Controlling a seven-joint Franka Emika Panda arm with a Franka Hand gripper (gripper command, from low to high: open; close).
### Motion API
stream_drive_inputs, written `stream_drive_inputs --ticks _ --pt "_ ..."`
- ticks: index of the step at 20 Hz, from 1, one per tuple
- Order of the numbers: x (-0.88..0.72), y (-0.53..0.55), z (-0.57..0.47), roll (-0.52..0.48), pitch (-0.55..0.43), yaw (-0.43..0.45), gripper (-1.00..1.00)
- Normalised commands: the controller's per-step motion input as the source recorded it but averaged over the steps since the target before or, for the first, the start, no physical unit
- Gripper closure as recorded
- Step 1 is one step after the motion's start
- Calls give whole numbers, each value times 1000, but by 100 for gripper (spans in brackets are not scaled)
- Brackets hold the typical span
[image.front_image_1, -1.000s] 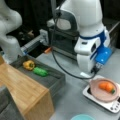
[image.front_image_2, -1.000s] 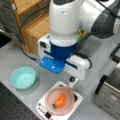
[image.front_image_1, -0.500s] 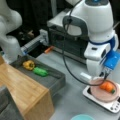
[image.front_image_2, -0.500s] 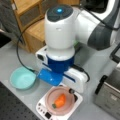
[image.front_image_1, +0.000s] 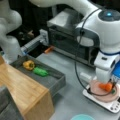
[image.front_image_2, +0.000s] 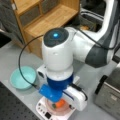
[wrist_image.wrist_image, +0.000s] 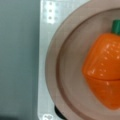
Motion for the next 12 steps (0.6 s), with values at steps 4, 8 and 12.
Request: stream_drive_inputs --ticks 4,8,12 --pt "396 2 -20 -193 135 -38 -100" --pt "286 -26 -14 -204 101 -13 -100" --pt "190 -23 -10 -219 80 4 -100"
